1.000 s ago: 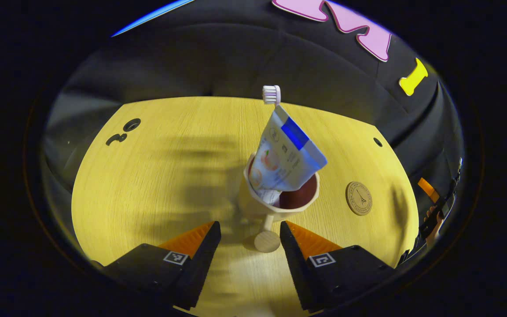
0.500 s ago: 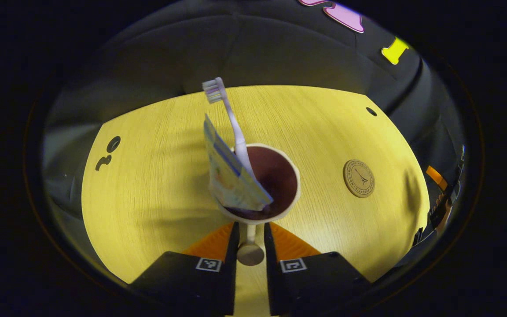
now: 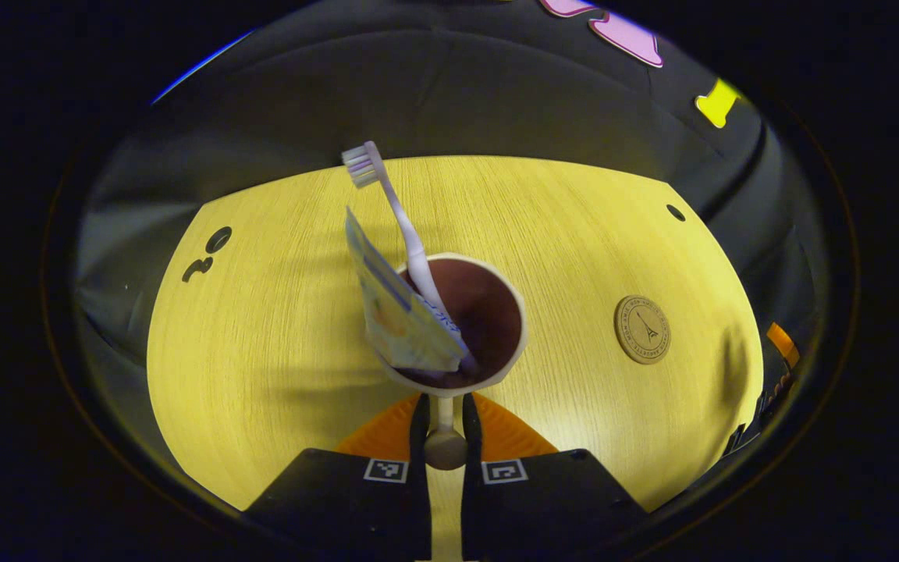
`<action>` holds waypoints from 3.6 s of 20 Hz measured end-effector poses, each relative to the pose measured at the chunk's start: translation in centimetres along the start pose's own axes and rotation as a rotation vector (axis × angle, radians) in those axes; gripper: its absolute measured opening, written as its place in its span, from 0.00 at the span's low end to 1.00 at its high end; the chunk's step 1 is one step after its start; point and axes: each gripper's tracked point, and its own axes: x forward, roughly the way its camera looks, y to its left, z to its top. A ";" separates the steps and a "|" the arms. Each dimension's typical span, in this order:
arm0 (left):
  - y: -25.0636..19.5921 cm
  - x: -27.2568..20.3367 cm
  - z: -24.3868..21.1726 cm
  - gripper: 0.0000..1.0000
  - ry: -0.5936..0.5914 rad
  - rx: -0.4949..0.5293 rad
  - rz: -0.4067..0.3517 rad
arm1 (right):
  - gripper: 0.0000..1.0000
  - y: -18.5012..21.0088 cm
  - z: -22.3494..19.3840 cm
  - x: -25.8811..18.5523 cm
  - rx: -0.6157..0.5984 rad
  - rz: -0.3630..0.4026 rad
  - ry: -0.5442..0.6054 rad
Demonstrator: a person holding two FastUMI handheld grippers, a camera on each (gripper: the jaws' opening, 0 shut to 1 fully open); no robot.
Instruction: Put the toothbrush and toothpaste on the desktop into the cup, then pick up the cup and place it on the coaster on the desktop.
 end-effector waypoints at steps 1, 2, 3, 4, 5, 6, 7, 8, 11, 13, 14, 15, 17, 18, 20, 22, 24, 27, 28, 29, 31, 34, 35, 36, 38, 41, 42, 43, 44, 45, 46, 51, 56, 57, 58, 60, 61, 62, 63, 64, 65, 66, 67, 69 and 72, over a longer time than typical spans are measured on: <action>-0.2 -0.3 -0.2 0.20 -0.008 -0.014 -0.005 | 0.98 0.1 0.1 -0.1 -0.013 0.001 -0.002; -0.4 -0.4 -0.2 0.20 -0.014 -0.025 -0.010 | 0.98 0.2 0.2 -0.4 -0.025 0.003 -0.003; -0.3 -0.5 -0.1 0.24 -0.019 -0.029 -0.012 | 0.98 0.2 0.4 -0.6 -0.032 0.005 -0.004; -0.3 -0.6 0.1 0.20 -0.030 -0.027 -0.012 | 0.98 0.3 0.6 -0.7 -0.035 0.008 -0.006; -0.4 -0.8 0.4 0.20 -0.044 -0.022 -0.016 | 0.98 0.4 0.8 -0.9 -0.037 0.010 -0.007; -0.5 -1.0 0.6 0.20 -0.055 -0.014 -0.021 | 0.98 0.4 0.9 -1.0 -0.041 0.010 -0.008; -0.8 -1.5 1.0 0.20 -0.065 0.000 -0.028 | 0.98 0.3 0.9 -1.1 -0.045 0.010 -0.010; -1.3 -1.9 1.3 0.20 -0.075 0.015 -0.039 | 0.98 0.4 1.0 -1.3 -0.048 0.011 -0.011; -5.1 -3.1 2.4 0.19 -0.099 0.050 -0.087 | 0.98 0.7 0.9 -1.7 -0.052 0.017 -0.014; -7.0 -3.4 3.0 0.19 -0.109 0.090 -0.110 | 0.98 0.9 0.7 -2.2 -0.059 0.021 -0.018; -8.1 -3.4 3.3 0.14 -0.113 0.108 -0.126 | 0.99 1.0 0.6 -2.5 -0.060 0.023 -0.018; -9.3 -3.4 3.4 0.19 -0.115 0.122 -0.143 | 0.98 1.0 0.4 -2.7 -0.060 0.026 -0.017; -11.3 -2.9 3.7 0.19 -0.116 0.150 -0.167 | 0.99 1.2 -0.2 -3.3 -0.055 0.032 -0.014; -12.4 -2.7 3.7 0.20 -0.114 0.163 -0.180 | 0.99 1.2 -0.6 -3.5 -0.054 0.034 -0.010; -14.4 -2.2 3.4 0.19 -0.103 0.198 -0.197 | 0.99 1.1 -1.2 -4.1 -0.051 0.035 -0.006; -16.1 -1.7 3.0 0.19 -0.089 0.241 -0.211 | 0.98 0.7 -1.5 -4.4 -0.047 0.032 -0.004; -17.7 -1.2 2.9 0.20 -0.080 0.268 -0.226 | 0.98 0.1 -2.0 -4.7 -0.037 0.027 0.002; -19.2 -0.2 2.8 0.19 -0.062 0.318 -0.223 | 0.98 -1.0 -2.5 -5.1 -0.021 0.012 0.009; -19.6 0.1 2.7 0.19 -0.053 0.338 -0.219 | 0.99 -1.3 -2.6 -5.4 -0.015 0.007 0.009; -19.9 0.4 2.5 0.19 -0.044 0.352 -0.219 | 0.98 -1.7 -2.8 -5.5 -0.009 0.002 0.011; -20.5 0.7 2.1 0.19 -0.028 0.365 -0.226 | 0.98 -2.3 -3.4 -5.7 0.000 -0.008 0.019; -20.5 0.9 1.8 0.19 -0.009 0.379 -0.225 | 0.98 -3.0 -4.0 -6.0 0.010 -0.020 0.027; -20.4 0.9 1.8 0.19 -0.004 0.386 -0.220 | 0.98 -3.1 -4.1 -6.0 0.009 -0.022 0.028; -20.4 1.0 1.7 0.19 0.005 0.396 -0.217 | 0.98 -3.1 -4.2 -6.1 0.007 -0.023 0.028; -20.3 0.9 1.4 0.20 0.028 0.406 -0.213 | 0.98 -3.1 -4.3 -6.0 0.003 -0.022 0.030; -20.2 0.3 1.8 0.31 0.006 0.406 -0.204 | 0.99 -2.6 -4.3 -5.8 -0.004 -0.012 0.033; -20.0 0.1 2.1 0.34 -0.009 0.399 -0.191 | 0.99 -2.3 -4.2 -5.8 -0.008 -0.006 0.033; -19.7 -0.3 2.4 0.30 -0.028 0.392 -0.179 | 0.99 -2.0 -4.1 -5.8 -0.014 0.001 0.031; -19.3 -1.0 2.7 0.43 -0.049 0.383 -0.167 | 0.98 -1.7 -3.8 -6.0 -0.021 0.007 0.028; -18.7 -1.7 2.8 0.49 -0.077 0.378 -0.154 | 0.98 -1.2 -3.5 -6.1 -0.030 0.014 0.023; -18.4 -2.8 2.9 0.66 -0.110 0.374 -0.158 | 0.98 -0.7 -3.2 -6.2 -0.037 0.022 0.019; -14.7 -10.3 3.0 0.99 -0.321 0.307 -0.078 | 0.99 2.5 -1.1 -8.2 -0.086 0.078 -0.015; -11.3 -19.2 0.9 0.99 -0.535 0.185 -0.011 | 0.98 7.7 -0.3 -12.7 -0.164 0.173 -0.038; -10.7 -20.9 0.0 0.99 -0.567 0.153 -0.004 | 0.99 9.1 -0.3 -13.9 -0.189 0.196 -0.046; -10.0 -22.4 -0.9 0.99 -0.602 0.116 0.009 | 0.99 10.3 -0.3 -15.2 -0.212 0.221 -0.057; -8.1 -25.9 -2.0 0.99 -0.695 0.037 0.057 | 0.99 12.8 0.0 -17.5 -0.246 0.266 -0.083; -7.3 -27.6 -3.0 0.99 -0.736 0.002 0.064 | 0.98 13.8 -0.1 -18.8 -0.256 0.287 -0.092; -6.6 -29.2 -4.1 0.99 -0.767 -0.034 0.066 | 0.98 14.8 -0.4 -20.0 -0.258 0.309 -0.092; -6.2 -30.4 -5.4 0.99 -0.786 -0.064 0.062 | 0.98 15.7 -0.8 -21.3 -0.257 0.331 -0.091; -5.5 -31.4 -6.6 0.99 -0.797 -0.092 0.065 | 0.99 16.4 -1.1 -22.6 -0.258 0.349 -0.093; -4.8 -32.1 -7.9 1.00 -0.805 -0.119 0.074 | 0.99 17.0 -1.3 -23.7 -0.260 0.363 -0.097; -4.2 -33.0 -9.2 0.99 -0.811 -0.143 0.080 | 0.98 17.4 -1.5 -24.9 -0.263 0.375 -0.106; -3.7 -33.8 -10.4 0.99 -0.819 -0.162 0.082 | 0.98 17.7 -1.5 -26.0 -0.267 0.385 -0.116; -3.2 -35.4 -13.0 0.98 -0.831 -0.179 0.077 | 0.99 17.7 -1.7 -28.2 -0.272 0.388 -0.139; -3.5 -36.5 -16.9 0.98 -0.834 -0.184 0.087 | 0.98 16.9 -1.8 -31.2 -0.253 0.370 -0.176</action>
